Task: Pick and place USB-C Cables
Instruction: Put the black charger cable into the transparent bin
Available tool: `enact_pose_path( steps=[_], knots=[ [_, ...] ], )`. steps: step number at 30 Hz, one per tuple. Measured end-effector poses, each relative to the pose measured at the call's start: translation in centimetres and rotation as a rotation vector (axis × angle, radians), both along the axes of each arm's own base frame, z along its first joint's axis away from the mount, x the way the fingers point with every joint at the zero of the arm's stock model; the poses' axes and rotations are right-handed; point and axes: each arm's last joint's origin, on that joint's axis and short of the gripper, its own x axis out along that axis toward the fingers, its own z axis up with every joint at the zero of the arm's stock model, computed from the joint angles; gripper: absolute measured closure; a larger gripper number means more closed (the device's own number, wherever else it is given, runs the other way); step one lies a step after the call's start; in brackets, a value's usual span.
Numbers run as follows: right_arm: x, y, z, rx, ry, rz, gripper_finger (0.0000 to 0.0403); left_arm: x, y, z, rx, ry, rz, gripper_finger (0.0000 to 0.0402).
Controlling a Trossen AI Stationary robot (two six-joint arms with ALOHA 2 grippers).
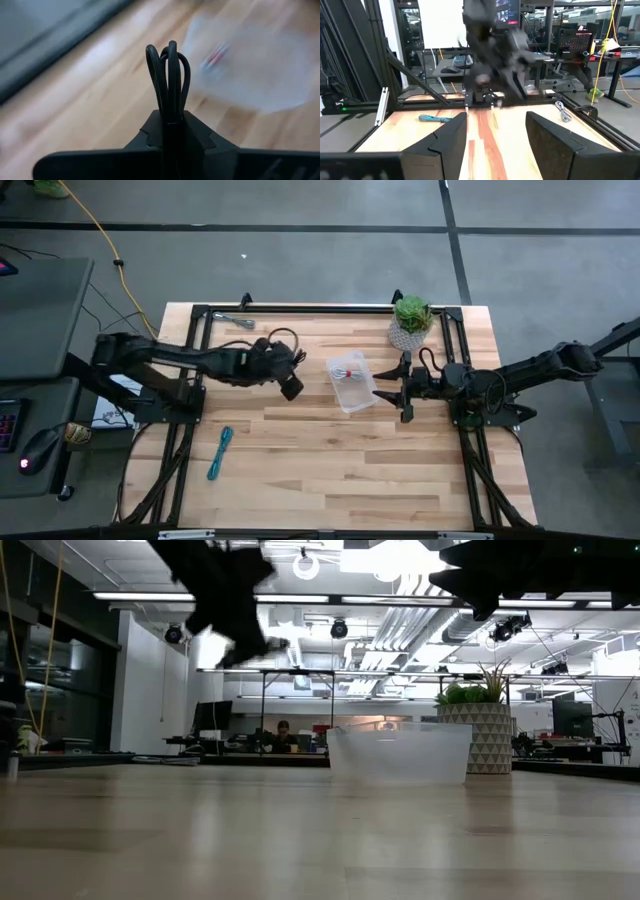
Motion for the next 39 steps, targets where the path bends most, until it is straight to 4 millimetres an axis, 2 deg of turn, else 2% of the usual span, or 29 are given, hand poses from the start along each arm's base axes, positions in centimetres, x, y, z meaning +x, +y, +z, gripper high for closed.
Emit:
enact_pose_path(
  steps=[3,5,9,13,20,23,39],
  knots=[
    [0.0,0.0,0.0,0.007,-0.001,0.000,0.0208,-0.6,-1.9,2.4,0.095,-0.136,-0.085,0.0388],
    [0.0,0.0,0.0,0.029,-0.001,0.002,0.0208,-1.1,-3.2,3.4,0.152,-0.227,-0.149,0.0388],
    [0.0,0.0,0.0,0.045,-0.002,0.003,0.0208,-2.3,-5.6,3.3,0.248,-0.374,-0.260,0.0388],
    [0.0,0.0,0.0,0.050,-0.004,0.003,0.0208,-3.7,-6.9,1.6,0.323,-0.516,-0.335,0.0387],
    [0.0,0.0,0.0,0.051,-0.007,0.003,0.0208,-6.3,-7.1,-2.7,0.352,-0.727,-0.369,0.0387],
    [0.0,0.0,0.1,0.050,-0.008,0.003,0.0208,-7.2,-6.9,-3.7,0.346,-0.781,-0.375,0.0387],
    [0.0,0.0,0.1,0.050,-0.010,0.003,0.0208,-7.6,-6.9,-3.8,0.354,-0.816,-0.397,0.0387]
  ],
)
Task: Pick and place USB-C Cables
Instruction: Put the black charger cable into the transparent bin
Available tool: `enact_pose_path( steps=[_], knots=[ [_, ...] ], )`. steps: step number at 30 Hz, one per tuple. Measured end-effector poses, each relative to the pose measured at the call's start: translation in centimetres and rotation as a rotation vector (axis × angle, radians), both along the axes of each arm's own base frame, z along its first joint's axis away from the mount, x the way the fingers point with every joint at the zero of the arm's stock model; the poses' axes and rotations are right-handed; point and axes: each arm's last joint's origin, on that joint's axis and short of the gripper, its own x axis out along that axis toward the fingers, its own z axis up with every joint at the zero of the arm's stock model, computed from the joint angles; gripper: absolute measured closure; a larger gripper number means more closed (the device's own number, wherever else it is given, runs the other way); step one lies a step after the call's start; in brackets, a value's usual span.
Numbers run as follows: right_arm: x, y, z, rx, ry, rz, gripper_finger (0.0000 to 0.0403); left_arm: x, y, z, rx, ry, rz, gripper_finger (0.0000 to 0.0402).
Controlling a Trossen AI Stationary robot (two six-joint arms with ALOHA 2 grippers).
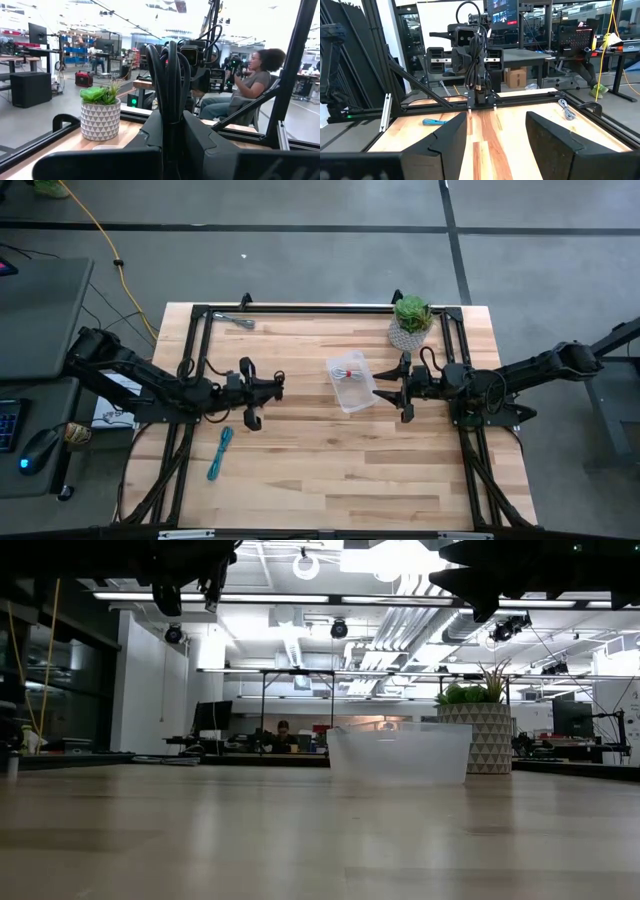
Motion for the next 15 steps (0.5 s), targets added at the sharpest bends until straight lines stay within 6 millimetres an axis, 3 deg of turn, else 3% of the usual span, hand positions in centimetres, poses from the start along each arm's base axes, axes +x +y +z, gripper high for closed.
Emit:
enact_pose_path(
  steps=[11,15],
  knots=[
    [0.0,0.0,0.0,-0.007,0.000,-0.001,0.0208,0.1,0.1,0.1,-0.017,-0.005,0.011,0.0387],
    [0.0,0.0,0.1,-0.008,-0.012,-0.014,0.0208,2.1,0.5,1.0,0.006,0.040,0.094,0.0392]
  ],
)
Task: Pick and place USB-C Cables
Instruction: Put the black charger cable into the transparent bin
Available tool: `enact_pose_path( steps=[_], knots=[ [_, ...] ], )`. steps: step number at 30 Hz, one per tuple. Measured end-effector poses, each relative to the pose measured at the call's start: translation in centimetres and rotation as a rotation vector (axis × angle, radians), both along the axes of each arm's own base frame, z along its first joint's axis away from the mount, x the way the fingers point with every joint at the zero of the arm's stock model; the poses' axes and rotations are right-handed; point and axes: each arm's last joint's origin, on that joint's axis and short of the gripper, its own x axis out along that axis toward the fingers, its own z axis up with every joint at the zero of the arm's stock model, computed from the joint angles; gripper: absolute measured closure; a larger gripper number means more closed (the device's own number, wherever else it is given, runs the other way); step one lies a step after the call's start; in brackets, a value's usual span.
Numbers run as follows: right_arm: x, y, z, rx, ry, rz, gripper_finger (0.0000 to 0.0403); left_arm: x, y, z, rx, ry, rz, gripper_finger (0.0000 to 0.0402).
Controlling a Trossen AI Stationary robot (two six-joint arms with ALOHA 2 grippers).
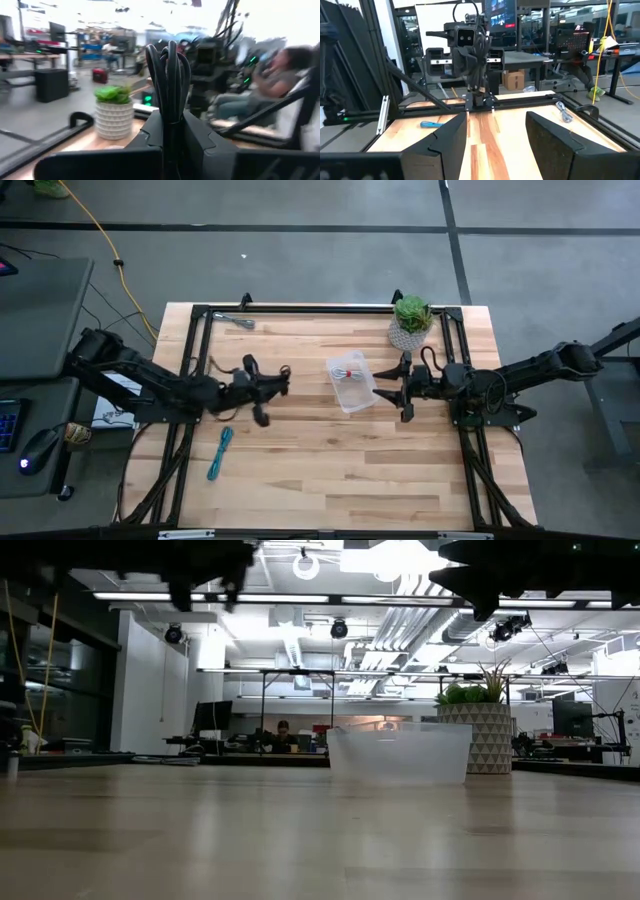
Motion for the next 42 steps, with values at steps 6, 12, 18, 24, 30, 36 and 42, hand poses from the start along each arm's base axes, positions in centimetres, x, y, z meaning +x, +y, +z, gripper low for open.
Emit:
enact_pose_path(
  steps=[6,12,18,24,30,36,42],
  knots=[
    [0.0,0.0,0.2,0.002,-0.022,-0.002,0.0208,6.7,2.4,2.4,0.037,0.261,0.033,0.0399],
    [-0.1,0.2,1.0,-0.021,-0.107,0.083,0.0208,13.5,4.9,2.4,0.057,0.471,0.067,0.0400],
    [-0.3,0.4,1.6,-0.025,-0.165,0.143,0.0208,18.2,6.0,0.1,0.066,0.524,0.041,0.0400],
    [-0.3,0.4,1.6,-0.025,-0.164,0.143,0.0208,20.7,6.4,-3.5,0.006,0.591,0.013,0.0400],
    [-0.3,0.4,1.6,-0.025,-0.164,0.144,0.0208,21.7,7.9,-5.3,-0.033,0.722,0.045,0.0401],
    [-0.3,0.4,1.5,-0.025,-0.158,0.146,0.0208,21.6,9.9,-5.5,-0.113,0.774,-0.022,0.0401],
    [-0.2,0.4,1.5,-0.026,-0.155,0.146,0.0208,21.3,10.9,-5.8,-0.178,0.784,-0.134,0.0401]
  ],
)
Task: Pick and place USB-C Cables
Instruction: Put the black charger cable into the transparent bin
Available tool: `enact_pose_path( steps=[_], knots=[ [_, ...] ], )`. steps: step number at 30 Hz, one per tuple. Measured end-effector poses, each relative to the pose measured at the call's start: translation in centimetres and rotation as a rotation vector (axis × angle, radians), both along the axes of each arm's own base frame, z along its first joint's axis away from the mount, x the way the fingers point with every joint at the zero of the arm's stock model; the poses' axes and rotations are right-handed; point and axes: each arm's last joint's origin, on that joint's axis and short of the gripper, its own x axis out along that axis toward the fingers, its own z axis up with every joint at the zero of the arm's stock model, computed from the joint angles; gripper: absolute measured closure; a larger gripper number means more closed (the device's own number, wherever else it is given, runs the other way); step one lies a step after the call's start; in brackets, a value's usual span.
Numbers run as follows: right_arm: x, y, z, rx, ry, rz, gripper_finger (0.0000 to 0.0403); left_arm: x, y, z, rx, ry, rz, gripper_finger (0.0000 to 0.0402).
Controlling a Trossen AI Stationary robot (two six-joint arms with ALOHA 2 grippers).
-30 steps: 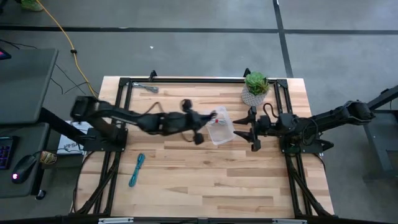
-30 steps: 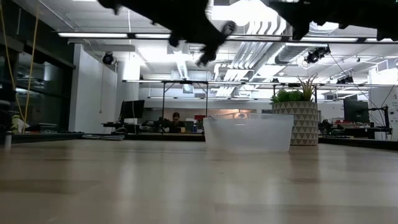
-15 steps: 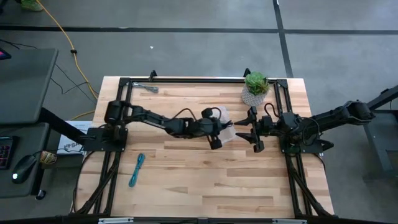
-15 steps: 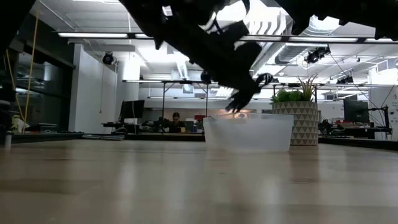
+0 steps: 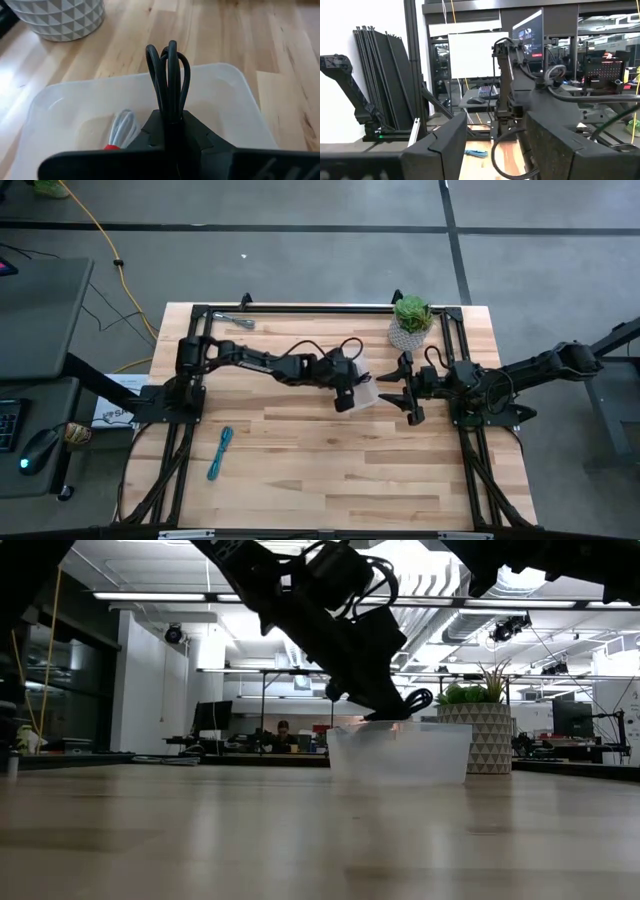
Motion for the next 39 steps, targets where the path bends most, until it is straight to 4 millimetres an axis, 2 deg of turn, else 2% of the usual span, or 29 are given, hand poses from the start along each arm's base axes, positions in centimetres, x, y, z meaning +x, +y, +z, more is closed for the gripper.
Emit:
enact_pose_path(
  steps=[16,31,39],
  knots=[
    [0.0,0.0,-0.1,0.001,0.010,-0.011,0.0208,-0.5,0.1,-0.6,-0.023,0.077,-0.007,0.0401],
    [0.0,0.0,-0.1,0.001,0.014,-0.013,0.0208,-2.8,-0.2,-2.4,-0.034,0.386,0.033,0.0400],
    [0.0,0.0,-0.1,0.001,0.014,-0.013,0.0208,-3.5,-0.5,-2.6,-0.076,0.448,0.062,0.0396]
  ],
)
